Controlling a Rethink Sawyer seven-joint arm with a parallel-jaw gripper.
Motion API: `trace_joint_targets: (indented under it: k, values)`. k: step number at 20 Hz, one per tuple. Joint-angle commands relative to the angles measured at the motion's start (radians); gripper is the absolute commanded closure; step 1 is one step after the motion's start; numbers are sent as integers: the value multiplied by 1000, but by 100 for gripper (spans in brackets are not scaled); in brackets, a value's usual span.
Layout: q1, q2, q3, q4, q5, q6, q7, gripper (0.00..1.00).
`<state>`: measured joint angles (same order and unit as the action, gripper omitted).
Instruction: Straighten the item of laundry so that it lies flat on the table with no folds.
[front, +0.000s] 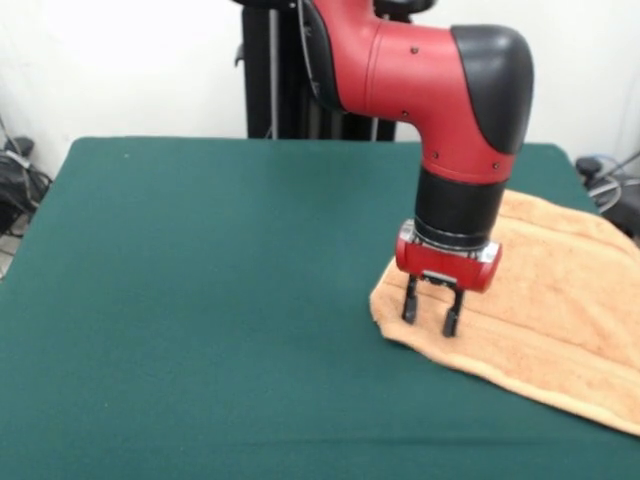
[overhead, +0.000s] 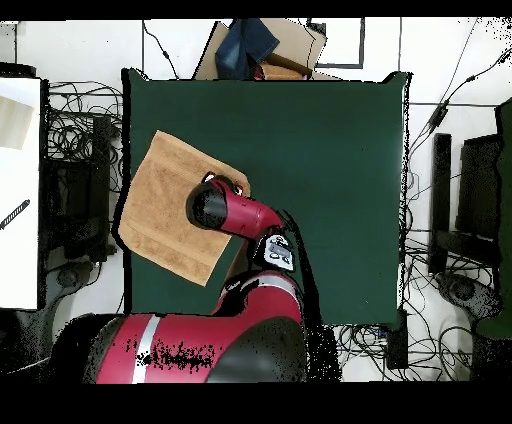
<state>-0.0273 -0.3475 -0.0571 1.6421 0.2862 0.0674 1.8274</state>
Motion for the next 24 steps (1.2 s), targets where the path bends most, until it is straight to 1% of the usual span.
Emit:
trace_joint_targets:
  k: [1,7,11,14,19,21,22,24]
  values:
    - [-48,43,85,-94,-60,10,61,100]
    - [-51,37,90,-100,-60,38,70,100]
    - [-56,31,84,-128,-68,106,56,100]
    - [-62,35,61,-203,-78,225,17,100]
    - [-68,65,24,-312,-113,305,-17,100]
    - [-101,78,30,-361,-152,315,-60,100]
    - [-140,92,55,-393,-181,311,-104,100]
    - [-190,99,79,-419,-236,296,-152,100]
